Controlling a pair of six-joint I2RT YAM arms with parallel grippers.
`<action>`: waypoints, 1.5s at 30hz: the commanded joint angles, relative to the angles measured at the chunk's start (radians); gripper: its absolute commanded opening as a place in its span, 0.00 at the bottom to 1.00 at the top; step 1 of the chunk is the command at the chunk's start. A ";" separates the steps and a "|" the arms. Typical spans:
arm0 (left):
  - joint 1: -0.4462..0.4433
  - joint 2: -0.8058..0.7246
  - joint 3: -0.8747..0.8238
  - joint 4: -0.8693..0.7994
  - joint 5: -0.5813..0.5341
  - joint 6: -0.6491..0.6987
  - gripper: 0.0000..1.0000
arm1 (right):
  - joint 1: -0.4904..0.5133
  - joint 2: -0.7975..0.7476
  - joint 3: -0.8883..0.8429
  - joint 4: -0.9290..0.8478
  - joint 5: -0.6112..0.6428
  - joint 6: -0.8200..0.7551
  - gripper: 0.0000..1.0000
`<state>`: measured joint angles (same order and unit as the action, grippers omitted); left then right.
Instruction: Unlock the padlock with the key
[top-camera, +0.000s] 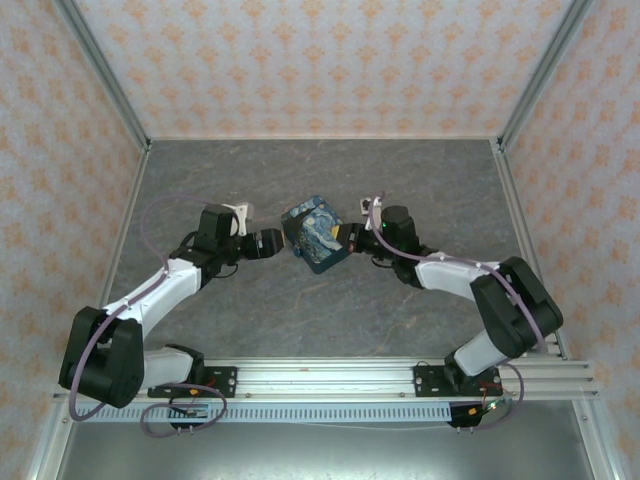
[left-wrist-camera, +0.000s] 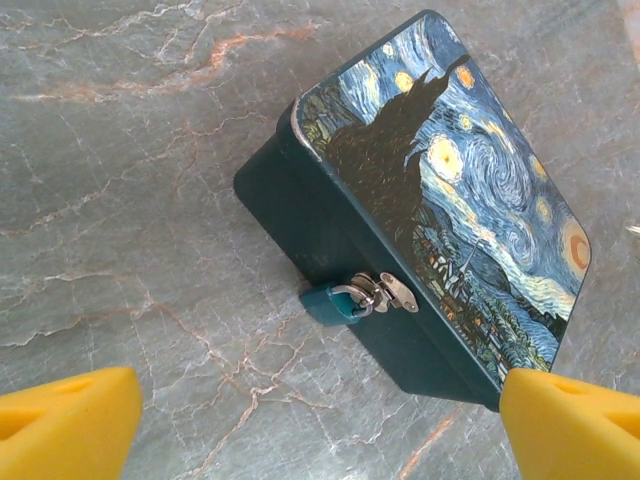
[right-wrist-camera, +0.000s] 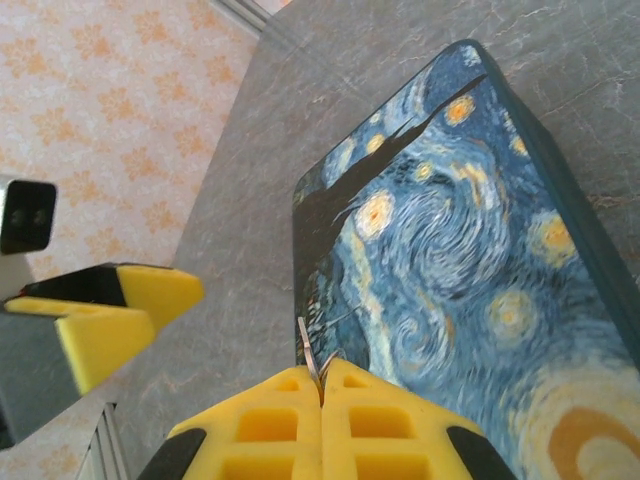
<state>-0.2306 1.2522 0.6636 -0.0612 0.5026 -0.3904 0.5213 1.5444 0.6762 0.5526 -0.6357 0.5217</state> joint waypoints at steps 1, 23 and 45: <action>0.005 -0.005 -0.031 0.082 0.021 -0.009 0.93 | 0.007 0.044 0.041 0.008 0.027 0.017 0.00; -0.094 0.192 -0.018 0.302 0.138 0.085 0.89 | -0.064 0.136 0.133 -0.299 0.069 -0.187 0.00; -0.166 0.404 -0.042 0.520 0.011 0.222 0.69 | -0.069 0.154 0.152 -0.309 0.047 -0.215 0.00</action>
<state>-0.3931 1.6424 0.6319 0.4149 0.5613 -0.2253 0.4572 1.6646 0.8314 0.3119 -0.6022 0.3302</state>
